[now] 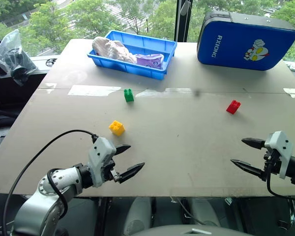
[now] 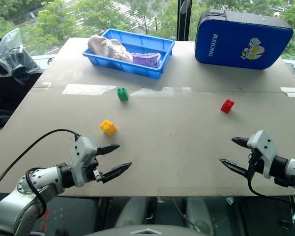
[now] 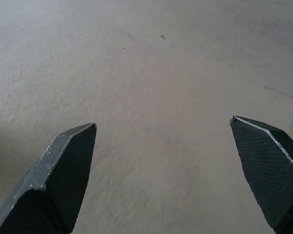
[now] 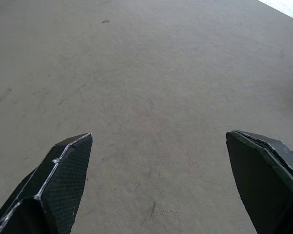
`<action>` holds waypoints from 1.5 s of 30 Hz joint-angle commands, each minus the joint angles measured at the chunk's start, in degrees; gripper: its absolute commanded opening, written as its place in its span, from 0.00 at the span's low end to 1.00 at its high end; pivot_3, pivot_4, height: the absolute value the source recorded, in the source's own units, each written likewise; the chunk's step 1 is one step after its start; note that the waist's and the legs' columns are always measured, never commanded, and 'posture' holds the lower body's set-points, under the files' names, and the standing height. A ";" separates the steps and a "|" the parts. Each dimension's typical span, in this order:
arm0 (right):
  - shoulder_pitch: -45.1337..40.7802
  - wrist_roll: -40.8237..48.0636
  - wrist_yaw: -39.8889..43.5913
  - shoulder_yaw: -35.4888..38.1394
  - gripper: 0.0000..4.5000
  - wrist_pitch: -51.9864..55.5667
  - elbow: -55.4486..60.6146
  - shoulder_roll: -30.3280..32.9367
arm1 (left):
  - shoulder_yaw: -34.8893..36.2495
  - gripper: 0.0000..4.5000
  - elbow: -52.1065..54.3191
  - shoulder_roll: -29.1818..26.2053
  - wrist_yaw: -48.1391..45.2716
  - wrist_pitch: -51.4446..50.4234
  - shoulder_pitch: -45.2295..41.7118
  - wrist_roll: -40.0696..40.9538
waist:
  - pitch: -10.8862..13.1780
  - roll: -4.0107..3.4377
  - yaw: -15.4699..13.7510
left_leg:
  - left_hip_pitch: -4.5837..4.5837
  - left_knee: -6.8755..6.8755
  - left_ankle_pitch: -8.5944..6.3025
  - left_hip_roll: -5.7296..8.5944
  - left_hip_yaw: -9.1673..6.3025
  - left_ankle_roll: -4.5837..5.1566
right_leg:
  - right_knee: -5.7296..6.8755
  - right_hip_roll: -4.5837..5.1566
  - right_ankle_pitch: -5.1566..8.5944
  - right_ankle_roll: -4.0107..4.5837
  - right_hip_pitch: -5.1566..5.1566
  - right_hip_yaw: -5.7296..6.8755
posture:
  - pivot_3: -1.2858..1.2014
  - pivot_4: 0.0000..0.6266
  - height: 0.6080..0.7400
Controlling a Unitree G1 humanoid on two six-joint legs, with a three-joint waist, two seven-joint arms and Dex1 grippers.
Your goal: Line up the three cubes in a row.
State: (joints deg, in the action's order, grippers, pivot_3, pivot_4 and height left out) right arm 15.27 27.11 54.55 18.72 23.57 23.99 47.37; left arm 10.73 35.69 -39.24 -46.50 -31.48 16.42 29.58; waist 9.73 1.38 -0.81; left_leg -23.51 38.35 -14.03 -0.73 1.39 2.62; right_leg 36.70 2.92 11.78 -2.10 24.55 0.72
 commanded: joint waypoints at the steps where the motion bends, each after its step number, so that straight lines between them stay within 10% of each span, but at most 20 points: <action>1: -1.15 0.92 -1.29 0.96 1.00 0.60 3.02 0.03 | 0.77 1.00 1.79 0.46 0.23 1.22 -1.18 1.73 | 0.00 0.00 0.00 | 0.00 0.00 0.00 0.00 0.00 0.00 | 0.00 0.00 0.00 0.00 0.00 0.00 | 0.52 0.24 1.00; 12: -9.30 -4.78 -19.07 -1.30 1.00 2.92 6.60 -8.87 | 2.48 1.00 0.98 7.70 14.40 -9.45 -17.19 12.98 | 0.00 0.01 -0.05 | -0.04 0.05 0.01 0.03 -0.04 0.01 | 0.01 -0.08 -0.02 -0.01 -0.01 0.00 | 0.52 0.24 1.00; 21: -30.32 -5.91 -34.48 -4.12 1.00 31.26 0.50 -8.94 | -6.25 1.00 2.14 3.94 14.58 -13.14 -30.81 11.58 | 0.00 0.01 0.13 | -0.08 0.07 0.02 0.15 -0.05 0.01 | 0.09 -0.19 -0.18 0.22 0.02 -0.06 | 0.52 0.24 1.00; 45: -65.51 -20.56 -67.12 4.61 1.00 55.87 -28.04 -35.34 | -10.00 1.00 2.74 0.95 11.06 -11.76 -33.35 10.07 | 0.03 -0.05 0.53 | -0.21 0.00 0.02 0.16 -0.08 0.01 | 0.07 -0.21 -0.33 0.00 0.15 -0.03 | 0.52 0.24 1.00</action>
State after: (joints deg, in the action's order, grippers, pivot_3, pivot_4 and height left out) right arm -48.55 8.08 -9.91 21.82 80.55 -4.14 12.50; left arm -0.45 35.60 -38.43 -36.01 -43.48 -16.88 39.43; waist 9.76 1.32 -0.29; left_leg -23.73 38.35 -14.01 -0.56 1.30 2.63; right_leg 36.77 2.71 11.45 -2.10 24.72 0.69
